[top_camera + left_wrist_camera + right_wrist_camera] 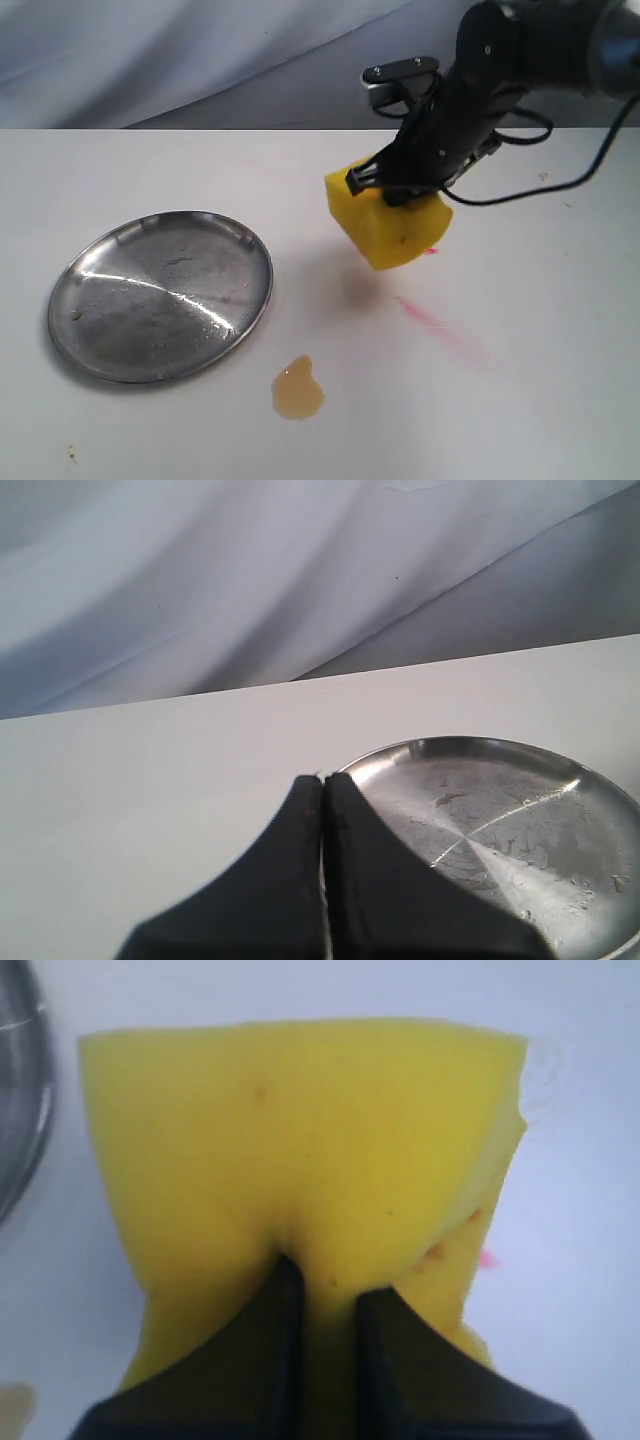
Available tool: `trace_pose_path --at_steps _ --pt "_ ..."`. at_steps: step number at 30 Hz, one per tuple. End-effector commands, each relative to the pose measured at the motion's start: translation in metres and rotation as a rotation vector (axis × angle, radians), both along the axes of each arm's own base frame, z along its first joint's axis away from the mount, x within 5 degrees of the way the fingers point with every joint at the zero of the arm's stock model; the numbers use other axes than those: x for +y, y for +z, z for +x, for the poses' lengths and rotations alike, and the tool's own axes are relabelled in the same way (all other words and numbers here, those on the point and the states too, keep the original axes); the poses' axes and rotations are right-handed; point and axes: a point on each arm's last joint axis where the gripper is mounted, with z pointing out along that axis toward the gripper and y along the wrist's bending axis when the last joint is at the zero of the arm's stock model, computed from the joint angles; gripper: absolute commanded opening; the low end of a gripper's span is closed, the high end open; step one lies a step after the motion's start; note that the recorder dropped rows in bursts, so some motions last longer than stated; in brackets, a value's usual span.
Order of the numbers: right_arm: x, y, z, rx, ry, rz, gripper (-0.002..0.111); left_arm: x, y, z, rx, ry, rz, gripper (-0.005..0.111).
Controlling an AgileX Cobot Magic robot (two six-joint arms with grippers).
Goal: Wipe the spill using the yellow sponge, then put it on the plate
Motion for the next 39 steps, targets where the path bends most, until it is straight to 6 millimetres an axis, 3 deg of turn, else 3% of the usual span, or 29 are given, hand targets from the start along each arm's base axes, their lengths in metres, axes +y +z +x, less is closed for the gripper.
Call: trace_pose_path --at_steps 1,6,15,24,39 --pt "0.015 -0.004 -0.057 0.022 0.075 0.053 0.0 0.0 0.001 0.0 -0.01 0.002 -0.011 0.0" --pt "0.036 -0.011 -0.105 0.066 0.19 0.029 0.0 0.0 0.001 0.0 -0.01 0.002 -0.011 0.0" --pt "0.065 -0.016 -0.149 0.086 0.282 0.029 0.0 0.0 0.001 0.0 -0.01 0.002 -0.011 0.0" --pt "0.065 -0.02 -0.157 0.123 0.294 -0.007 0.0 0.0 0.001 0.0 -0.01 0.002 -0.011 0.0" --pt "0.07 -0.075 -0.149 0.153 0.298 -0.094 0.0 0.0 0.001 0.0 -0.01 0.002 -0.011 0.0"
